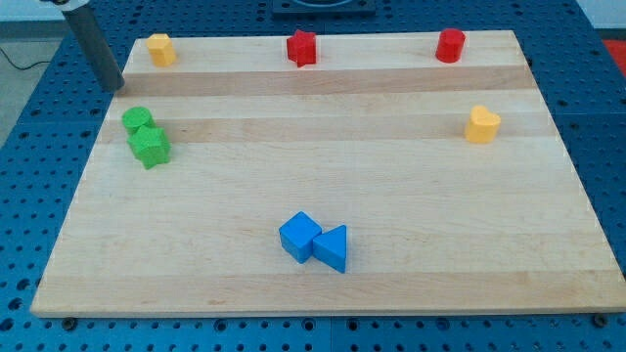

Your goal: Push the yellow hexagon to the bottom left of the red star

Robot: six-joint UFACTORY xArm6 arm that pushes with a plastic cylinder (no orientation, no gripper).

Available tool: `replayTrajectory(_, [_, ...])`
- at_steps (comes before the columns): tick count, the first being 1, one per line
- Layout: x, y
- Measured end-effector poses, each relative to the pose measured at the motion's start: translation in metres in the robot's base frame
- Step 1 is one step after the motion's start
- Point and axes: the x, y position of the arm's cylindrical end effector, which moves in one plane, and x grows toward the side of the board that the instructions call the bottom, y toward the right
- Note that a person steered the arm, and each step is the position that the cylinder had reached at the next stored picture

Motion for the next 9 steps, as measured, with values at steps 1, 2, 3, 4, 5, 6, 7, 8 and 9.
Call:
replayTrajectory(1, [-0.05, -0.001])
replayTrajectory(2, [-0.103, -0.001])
replayTrajectory(3, [-0.105, 0.006])
replayTrajectory(4, [-0.095, 0.059])
replayTrajectory(5, [-0.078, 0.121])
replayTrajectory(6, [-0.072, 0.128])
replayTrajectory(7, [-0.103, 0.1])
replayTrajectory(8, [-0.105, 0.08])
replayTrajectory(9, [-0.095, 0.04])
